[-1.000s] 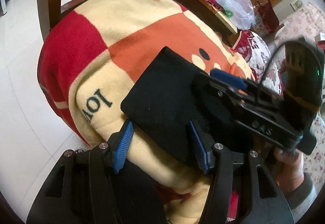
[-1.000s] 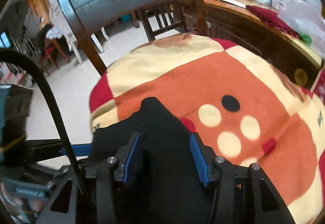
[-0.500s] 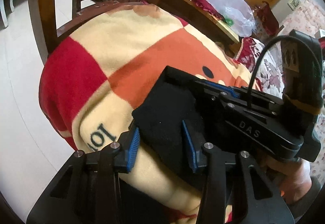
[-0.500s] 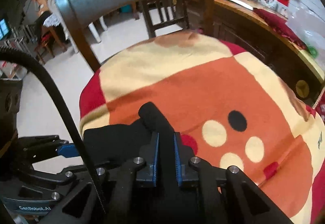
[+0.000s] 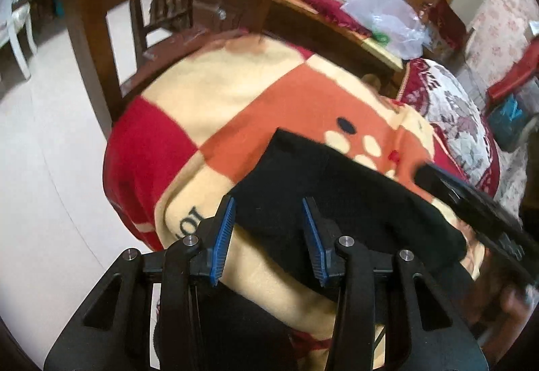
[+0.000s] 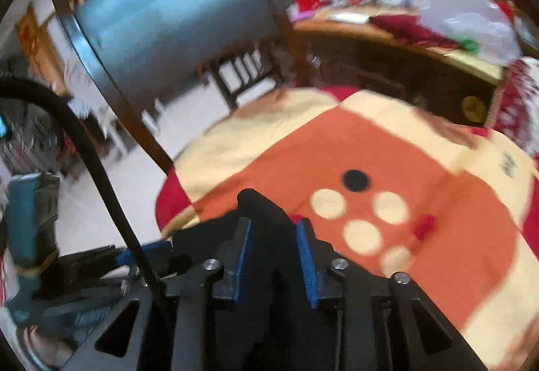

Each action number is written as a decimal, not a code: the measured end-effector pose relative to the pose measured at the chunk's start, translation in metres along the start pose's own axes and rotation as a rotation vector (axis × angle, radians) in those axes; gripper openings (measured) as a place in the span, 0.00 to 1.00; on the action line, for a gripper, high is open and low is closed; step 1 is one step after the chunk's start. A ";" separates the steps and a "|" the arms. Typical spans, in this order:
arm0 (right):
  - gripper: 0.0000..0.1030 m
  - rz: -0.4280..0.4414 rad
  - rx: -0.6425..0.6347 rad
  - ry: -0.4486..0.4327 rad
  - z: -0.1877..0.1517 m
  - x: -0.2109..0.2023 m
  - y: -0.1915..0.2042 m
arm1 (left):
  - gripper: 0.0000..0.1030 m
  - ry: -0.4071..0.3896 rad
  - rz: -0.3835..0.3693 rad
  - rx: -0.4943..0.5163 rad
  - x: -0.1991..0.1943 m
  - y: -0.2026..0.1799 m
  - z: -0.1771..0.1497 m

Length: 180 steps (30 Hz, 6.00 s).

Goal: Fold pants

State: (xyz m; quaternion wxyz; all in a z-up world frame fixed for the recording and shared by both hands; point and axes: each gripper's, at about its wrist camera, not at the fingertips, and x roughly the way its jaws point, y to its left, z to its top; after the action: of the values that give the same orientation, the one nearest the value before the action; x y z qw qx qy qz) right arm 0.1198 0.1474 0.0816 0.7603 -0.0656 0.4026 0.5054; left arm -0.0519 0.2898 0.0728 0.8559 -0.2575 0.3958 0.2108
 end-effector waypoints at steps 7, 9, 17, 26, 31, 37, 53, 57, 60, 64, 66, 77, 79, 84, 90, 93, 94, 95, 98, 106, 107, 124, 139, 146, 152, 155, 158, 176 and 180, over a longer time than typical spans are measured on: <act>0.42 -0.131 0.133 -0.088 -0.065 -0.104 -0.036 | 0.52 0.026 -0.129 0.105 -0.011 -0.051 -0.004; 0.42 -0.196 0.190 -0.099 -0.086 -0.135 -0.051 | 0.52 0.048 -0.164 0.157 -0.010 -0.073 -0.009; 0.42 -0.489 0.475 -0.112 -0.190 -0.262 -0.112 | 0.52 0.191 -0.300 0.345 0.005 -0.160 -0.046; 0.43 -0.646 0.698 -0.052 -0.262 -0.317 -0.153 | 0.52 0.298 -0.445 0.615 0.019 -0.258 -0.094; 0.43 -0.612 0.700 -0.014 -0.269 -0.302 -0.162 | 0.52 0.367 -0.519 0.694 0.032 -0.295 -0.113; 0.05 -0.547 0.738 -0.053 -0.275 -0.283 -0.183 | 0.52 0.426 -0.506 0.764 0.056 -0.330 -0.140; 0.14 -0.654 0.792 -0.054 -0.277 -0.313 -0.187 | 0.52 0.401 -0.548 0.774 0.050 -0.348 -0.146; 0.41 -0.548 0.848 -0.095 -0.282 -0.317 -0.181 | 0.52 0.408 -0.603 0.822 0.046 -0.358 -0.148; 0.42 -0.556 0.838 -0.041 -0.283 -0.309 -0.176 | 0.58 0.451 -0.673 0.869 0.048 -0.373 -0.150; 0.42 -0.543 0.821 -0.005 -0.287 -0.298 -0.175 | 0.64 0.513 -0.722 0.956 0.059 -0.395 -0.152; 0.42 -0.540 0.817 -0.005 -0.288 -0.296 -0.175 | 0.64 0.530 -0.729 0.990 0.064 -0.405 -0.153; 0.42 -0.519 0.839 -0.018 -0.296 -0.295 -0.172 | 0.64 0.553 -0.728 1.272 0.073 -0.451 -0.183; 0.42 -0.521 0.841 -0.030 -0.297 -0.295 -0.171 | 0.64 0.566 -0.720 1.314 0.077 -0.453 -0.188; 0.29 -0.573 0.799 -0.033 -0.295 -0.292 -0.172 | 0.58 0.546 -0.732 1.354 0.080 -0.452 -0.198; 0.03 -0.622 0.790 -0.063 -0.293 -0.296 -0.176 | 0.17 0.485 -0.747 1.399 0.074 -0.449 -0.211; 0.02 -0.665 0.780 -0.108 -0.289 -0.311 -0.174 | 0.11 0.451 -0.788 1.336 0.066 -0.454 -0.201; 0.02 -0.665 0.786 -0.112 -0.288 -0.313 -0.175 | 0.09 0.439 -0.793 1.330 0.065 -0.456 -0.199; 0.02 -0.661 0.797 -0.112 -0.289 -0.314 -0.176 | 0.09 0.428 -0.792 1.327 0.064 -0.460 -0.197; 0.02 -0.651 0.821 -0.122 -0.291 -0.317 -0.177 | 0.07 0.416 -0.772 1.339 0.066 -0.465 -0.202; 0.02 -0.699 0.830 -0.099 -0.294 -0.320 -0.178 | 0.06 0.431 -0.744 1.292 0.077 -0.466 -0.212; 0.03 -0.687 0.839 -0.116 -0.294 -0.322 -0.177 | 0.06 0.426 -0.734 1.276 0.078 -0.466 -0.210; 0.40 -0.584 0.841 -0.150 -0.280 -0.315 -0.151 | 0.14 0.272 -0.574 1.129 0.046 -0.415 -0.164; 0.43 -0.511 0.821 -0.138 -0.270 -0.299 -0.128 | 0.32 0.230 -0.538 1.014 0.016 -0.364 -0.150; 0.45 -0.515 0.822 -0.100 -0.269 -0.293 -0.125 | 0.32 0.227 -0.517 0.941 0.014 -0.344 -0.140; 0.46 -0.545 0.909 -0.048 -0.292 -0.290 -0.136 | 0.32 0.242 -0.487 0.896 0.024 -0.323 -0.132; 0.46 -0.557 0.936 -0.061 -0.299 -0.296 -0.143 | 0.32 0.263 -0.490 0.863 0.029 -0.313 -0.128; 0.46 -0.560 0.936 -0.072 -0.300 -0.300 -0.146 | 0.36 0.284 -0.491 0.816 0.034 -0.302 -0.126; 0.46 -0.517 1.018 -0.084 -0.307 -0.293 -0.166 | 0.36 0.305 -0.494 0.758 0.036 -0.286 -0.129; 0.46 -0.527 0.996 -0.083 -0.303 -0.290 -0.166 | 0.36 0.312 -0.512 0.765 0.034 -0.289 -0.134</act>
State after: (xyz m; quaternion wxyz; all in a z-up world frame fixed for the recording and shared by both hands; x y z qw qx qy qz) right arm 0.0424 -0.2935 0.0251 0.8152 0.2229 0.5323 0.0496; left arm 0.0556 -0.0109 0.0506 0.8441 -0.0421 0.4923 -0.2082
